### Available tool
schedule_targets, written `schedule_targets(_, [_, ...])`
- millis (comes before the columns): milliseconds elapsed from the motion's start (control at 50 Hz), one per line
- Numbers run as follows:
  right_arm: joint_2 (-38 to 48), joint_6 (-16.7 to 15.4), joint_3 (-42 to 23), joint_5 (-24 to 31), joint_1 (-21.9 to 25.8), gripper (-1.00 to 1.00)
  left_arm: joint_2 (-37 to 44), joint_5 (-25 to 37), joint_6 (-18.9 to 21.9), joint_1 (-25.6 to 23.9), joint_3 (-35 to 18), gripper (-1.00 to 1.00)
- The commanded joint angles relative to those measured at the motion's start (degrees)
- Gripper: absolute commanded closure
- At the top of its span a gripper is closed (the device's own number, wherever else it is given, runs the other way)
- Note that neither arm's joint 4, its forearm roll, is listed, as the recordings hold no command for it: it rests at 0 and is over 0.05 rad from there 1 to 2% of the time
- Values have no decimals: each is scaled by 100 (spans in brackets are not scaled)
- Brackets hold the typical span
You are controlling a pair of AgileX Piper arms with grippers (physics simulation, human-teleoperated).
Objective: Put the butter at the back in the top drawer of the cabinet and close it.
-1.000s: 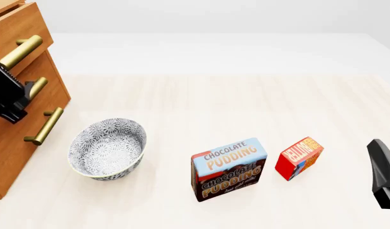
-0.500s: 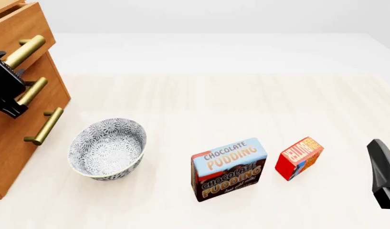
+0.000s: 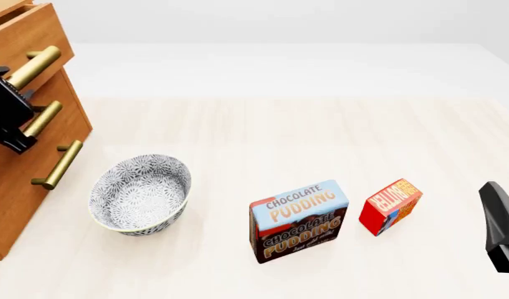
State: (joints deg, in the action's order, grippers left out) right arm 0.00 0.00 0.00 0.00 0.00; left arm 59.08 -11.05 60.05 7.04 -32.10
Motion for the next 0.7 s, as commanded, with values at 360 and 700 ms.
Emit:
schedule_targets(360, [0,0,0,0,0,-100,-39,241,-78,-266,3,100])
schedule_targets(700, [0,0,0,0,0,-100,110,239,-120,-499,-70,100])
